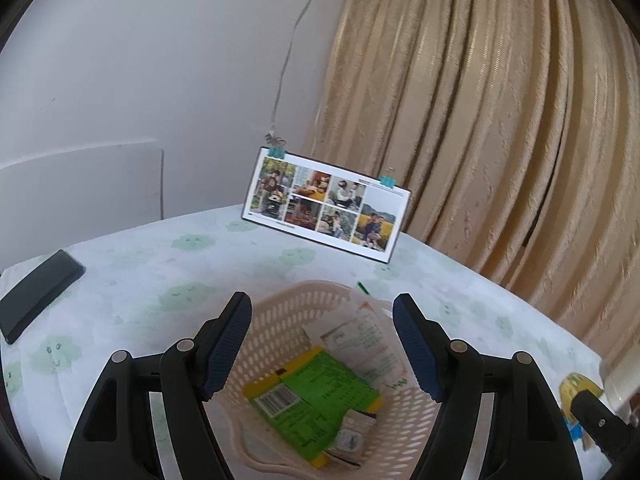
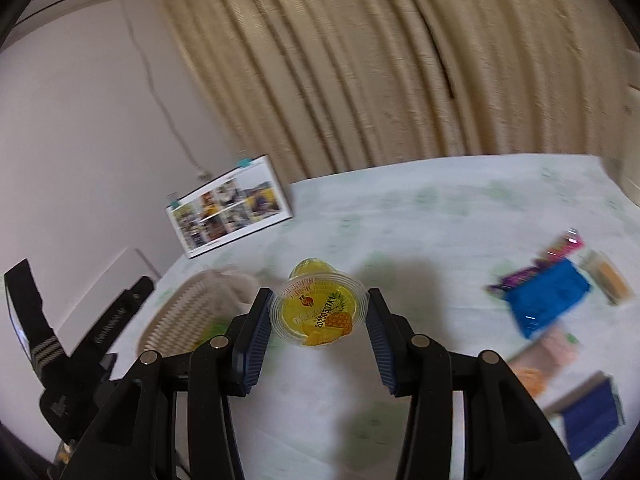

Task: Organize snacks
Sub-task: 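Carry the yellow jelly cup into the wicker basket and open the right gripper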

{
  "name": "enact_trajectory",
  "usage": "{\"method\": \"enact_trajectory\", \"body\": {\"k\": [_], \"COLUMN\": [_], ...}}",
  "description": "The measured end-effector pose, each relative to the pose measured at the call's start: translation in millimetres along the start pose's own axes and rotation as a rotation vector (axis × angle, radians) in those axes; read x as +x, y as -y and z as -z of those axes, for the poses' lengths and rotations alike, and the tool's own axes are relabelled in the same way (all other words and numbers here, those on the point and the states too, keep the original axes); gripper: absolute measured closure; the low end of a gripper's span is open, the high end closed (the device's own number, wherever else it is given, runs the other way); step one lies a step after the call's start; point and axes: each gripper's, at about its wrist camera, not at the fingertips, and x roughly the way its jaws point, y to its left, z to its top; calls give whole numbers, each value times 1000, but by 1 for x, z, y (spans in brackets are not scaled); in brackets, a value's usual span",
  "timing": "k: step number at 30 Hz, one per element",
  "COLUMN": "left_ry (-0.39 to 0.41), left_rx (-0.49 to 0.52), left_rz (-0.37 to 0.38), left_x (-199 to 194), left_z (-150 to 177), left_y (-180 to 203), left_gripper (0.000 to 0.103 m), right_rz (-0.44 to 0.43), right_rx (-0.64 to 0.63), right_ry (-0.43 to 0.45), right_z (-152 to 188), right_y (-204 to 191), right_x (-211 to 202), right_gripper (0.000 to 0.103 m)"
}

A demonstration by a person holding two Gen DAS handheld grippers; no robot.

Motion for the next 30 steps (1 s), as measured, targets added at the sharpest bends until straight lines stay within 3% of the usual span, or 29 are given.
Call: {"method": "enact_trajectory", "body": {"k": [10,23,30], "left_ry": [8,42,57], "left_rx": [-56,-194,-266], "left_rz": [-18,-53,-71], "left_x": [3,-3,-5], "left_z": [-7,-14,-15], "left_y": [-22,-57,-72], "left_gripper": [29,29,29], "right_rz": [-87,-143,-202], "right_rx": [-90,-137,-77], "right_ry": [-50,-88,-162], "right_z": [5,10,14], "right_y": [-59,-96,-92], "right_x": [32,53,70], "right_gripper": [60,58,55]}}
